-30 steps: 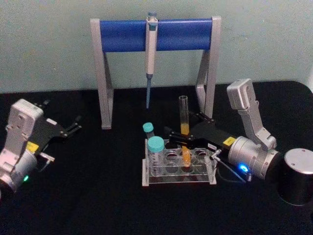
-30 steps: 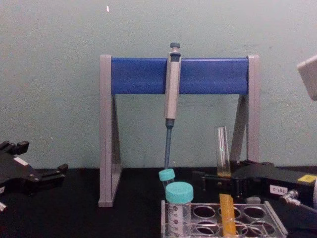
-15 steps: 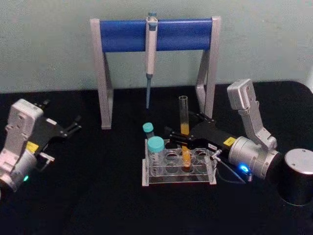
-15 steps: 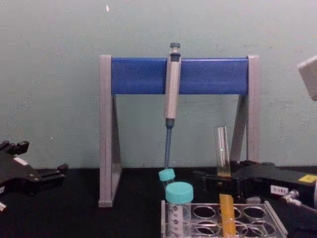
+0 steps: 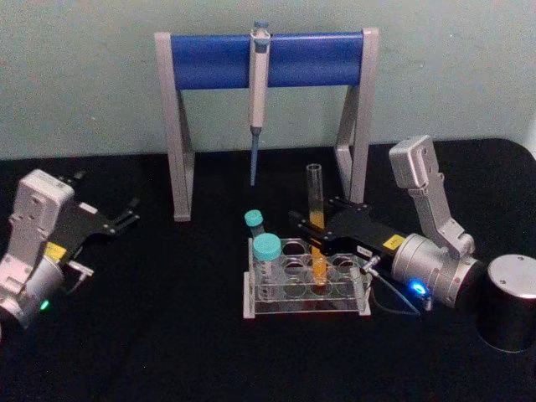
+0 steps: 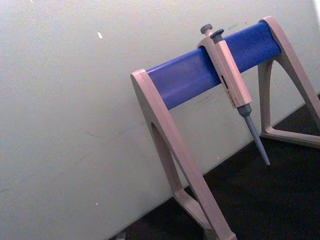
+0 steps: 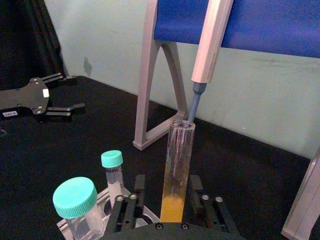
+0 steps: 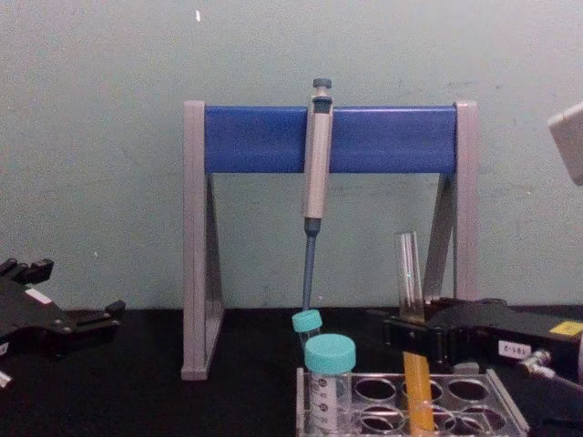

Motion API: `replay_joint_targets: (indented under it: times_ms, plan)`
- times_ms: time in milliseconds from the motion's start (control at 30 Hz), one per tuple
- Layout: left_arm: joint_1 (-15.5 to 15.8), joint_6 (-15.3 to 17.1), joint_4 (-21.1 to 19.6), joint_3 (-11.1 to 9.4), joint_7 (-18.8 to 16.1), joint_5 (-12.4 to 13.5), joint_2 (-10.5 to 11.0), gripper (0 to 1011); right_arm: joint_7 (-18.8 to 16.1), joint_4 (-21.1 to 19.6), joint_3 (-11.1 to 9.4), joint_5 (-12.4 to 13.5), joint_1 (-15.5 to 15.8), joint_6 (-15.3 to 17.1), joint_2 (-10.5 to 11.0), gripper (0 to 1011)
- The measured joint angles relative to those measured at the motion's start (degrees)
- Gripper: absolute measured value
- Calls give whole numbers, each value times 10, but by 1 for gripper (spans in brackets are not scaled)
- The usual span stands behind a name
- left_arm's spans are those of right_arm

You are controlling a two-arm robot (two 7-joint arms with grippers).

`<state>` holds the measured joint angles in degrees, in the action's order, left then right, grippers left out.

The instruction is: Pick up the test tube from the test tube rack, shake it, then place it back into the test tube rack.

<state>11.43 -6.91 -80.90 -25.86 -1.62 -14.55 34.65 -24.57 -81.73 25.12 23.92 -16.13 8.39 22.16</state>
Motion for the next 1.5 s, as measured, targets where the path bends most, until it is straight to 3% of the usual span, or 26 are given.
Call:
replay_joint_targets:
  times_ms: [200,233,333,367,900,1200,1500]
  plan:
    - [0,0,0,0,0,0,0,1001,0,0,0,0,0,0,0,413]
    - [0,0,0,0,0,0,0,1001,0,0,0,0,0,0,0,343]
    - [0,0,0,0,0,0,0,1001,0,0,0,0,0,0,0,303]
    - [0,0,0,0,0,0,0,1001,0,0,0,0,0,1,0,233]
    - [0,0,0,0,0,0,0,1001,-1,0,0,0,0,-1,0,226]
    - [0,0,0,0,0,0,0,1001,-4,-8,0,-9,9,-24,8,226]
    - [0,0,0,0,0,0,0,1001,-10,-19,-11,-11,28,-67,12,226]
